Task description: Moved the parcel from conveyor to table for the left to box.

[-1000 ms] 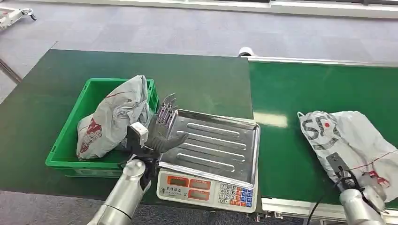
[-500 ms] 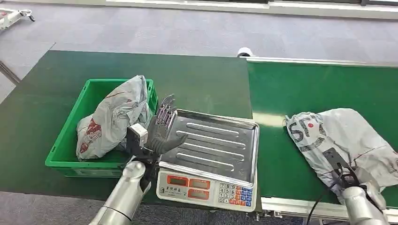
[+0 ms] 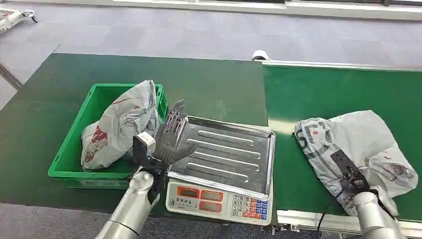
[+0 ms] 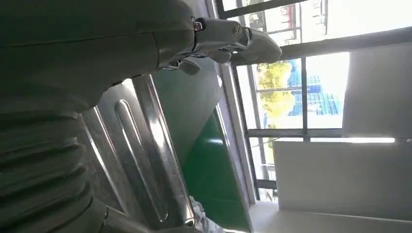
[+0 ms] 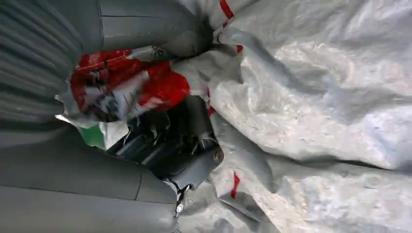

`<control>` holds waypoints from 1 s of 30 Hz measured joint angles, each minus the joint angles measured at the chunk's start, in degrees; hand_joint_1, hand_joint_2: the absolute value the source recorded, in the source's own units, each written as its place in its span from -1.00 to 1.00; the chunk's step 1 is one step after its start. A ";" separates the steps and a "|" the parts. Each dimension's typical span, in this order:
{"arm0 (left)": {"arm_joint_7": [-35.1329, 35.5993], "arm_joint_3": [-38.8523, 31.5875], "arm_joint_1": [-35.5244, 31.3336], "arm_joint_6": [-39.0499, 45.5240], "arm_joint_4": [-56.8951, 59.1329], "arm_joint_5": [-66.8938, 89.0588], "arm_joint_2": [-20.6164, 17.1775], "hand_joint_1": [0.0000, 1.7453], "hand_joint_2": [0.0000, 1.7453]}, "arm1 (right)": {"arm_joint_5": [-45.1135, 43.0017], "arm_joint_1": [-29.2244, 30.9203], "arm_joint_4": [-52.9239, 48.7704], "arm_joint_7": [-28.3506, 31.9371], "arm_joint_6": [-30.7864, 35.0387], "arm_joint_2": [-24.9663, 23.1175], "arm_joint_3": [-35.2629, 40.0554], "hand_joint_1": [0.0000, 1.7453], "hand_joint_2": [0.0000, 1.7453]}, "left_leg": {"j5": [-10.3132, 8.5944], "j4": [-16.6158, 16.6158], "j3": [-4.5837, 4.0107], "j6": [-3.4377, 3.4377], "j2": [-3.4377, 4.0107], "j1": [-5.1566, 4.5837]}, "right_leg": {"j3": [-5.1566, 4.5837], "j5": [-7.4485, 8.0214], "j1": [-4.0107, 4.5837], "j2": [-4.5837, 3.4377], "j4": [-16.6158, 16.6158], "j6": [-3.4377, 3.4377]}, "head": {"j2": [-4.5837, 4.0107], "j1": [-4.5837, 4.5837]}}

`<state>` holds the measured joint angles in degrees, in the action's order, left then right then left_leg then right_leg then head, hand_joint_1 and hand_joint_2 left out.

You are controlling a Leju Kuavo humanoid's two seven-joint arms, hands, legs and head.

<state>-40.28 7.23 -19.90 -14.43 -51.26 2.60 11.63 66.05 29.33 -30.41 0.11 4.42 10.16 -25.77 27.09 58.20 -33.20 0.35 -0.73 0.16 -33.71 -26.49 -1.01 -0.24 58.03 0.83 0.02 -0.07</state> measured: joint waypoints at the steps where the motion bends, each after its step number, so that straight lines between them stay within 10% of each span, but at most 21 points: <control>1: 0.00 -0.04 0.00 0.00 -0.09 0.00 0.00 -1.00 1.00 | -0.04 -0.08 -0.48 0.26 0.00 -0.30 0.20 1.00 1.00 | 0.00 0.00 0.00 0.00 -0.02 0.00 | 0.00 0.00 0.00 0.01 0.00 0.00 | 0.00 0.00; 16: 0.02 -0.85 0.59 -0.09 -1.11 0.00 -0.04 -1.00 1.00 | -4.42 -0.81 -6.06 7.87 5.14 -2.97 1.57 1.00 1.00 | 0.00 0.00 -0.08 0.00 -0.07 -0.01 | -0.06 0.00 -0.01 0.03 0.00 0.00 | 0.00 0.00; 30: 0.02 -0.94 1.34 -0.96 -1.33 -1.37 0.30 -1.00 1.00 | -36.73 -11.97 -36.42 39.41 29.41 -9.05 1.53 1.00 1.00 | 0.02 0.00 -0.16 -0.01 -0.18 -0.01 | -0.14 -0.06 -0.02 0.10 0.00 -0.01 | 0.00 0.00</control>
<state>-40.26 6.29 -18.57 -15.39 -52.59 1.23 11.93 29.32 17.36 -66.83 39.52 33.82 1.11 -24.24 27.12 58.19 -33.35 0.34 -0.91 0.15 -33.85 -26.55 -1.03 -0.14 58.03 0.82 0.02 -0.07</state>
